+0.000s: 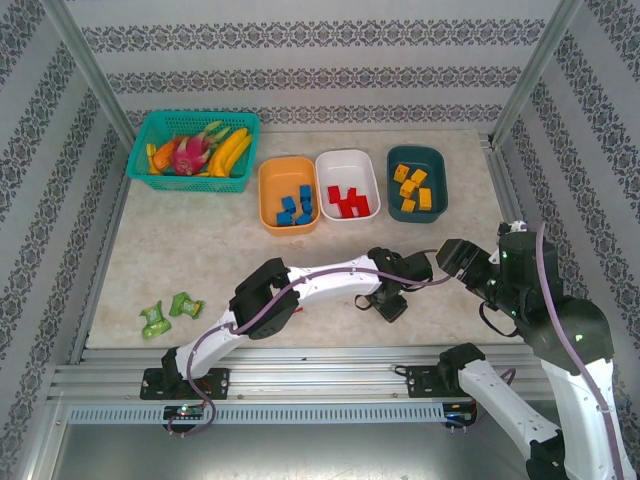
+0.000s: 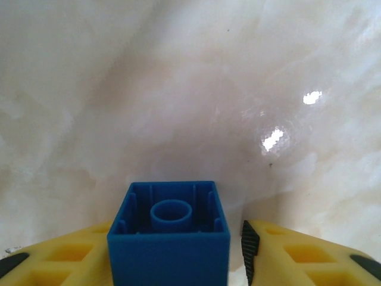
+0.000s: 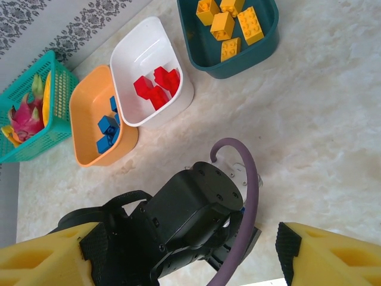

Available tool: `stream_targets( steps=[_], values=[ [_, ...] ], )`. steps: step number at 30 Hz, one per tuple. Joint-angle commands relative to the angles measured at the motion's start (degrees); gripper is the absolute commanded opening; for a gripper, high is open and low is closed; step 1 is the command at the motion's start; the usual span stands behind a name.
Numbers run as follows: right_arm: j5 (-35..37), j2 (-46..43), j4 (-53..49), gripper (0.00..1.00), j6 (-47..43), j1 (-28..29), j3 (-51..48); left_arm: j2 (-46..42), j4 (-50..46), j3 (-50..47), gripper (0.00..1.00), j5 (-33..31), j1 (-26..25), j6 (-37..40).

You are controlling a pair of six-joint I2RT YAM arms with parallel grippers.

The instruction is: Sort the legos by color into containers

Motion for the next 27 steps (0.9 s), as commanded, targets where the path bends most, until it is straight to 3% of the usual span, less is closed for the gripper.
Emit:
stream_targets(
  steps=[1,6,13,21,27],
  values=[
    [-0.6,-0.3,1.1,0.77,-1.0,0.0,1.1,1.4,-1.9,1.4,0.49,-0.9,-0.7,0.0],
    [-1.0,0.0,1.2,0.77,-1.1,0.0,1.0,1.2,-1.8,1.5,0.37,-1.9,-0.6,0.0],
    [-2.4,0.5,1.6,0.76,-2.2,0.0,1.7,-4.1,-1.3,1.0,0.33,-3.3,1.8,-3.5],
    [-11.4,3.9,8.8,0.76,-2.9,0.0,0.4,-18.9,2.9,-7.7,0.32,0.8,13.9,-11.7],
    [-20.0,10.1,18.5,0.74,0.4,1.0,-7.3,-23.1,5.2,-11.2,0.33,3.5,26.0,-12.2]
  ],
)
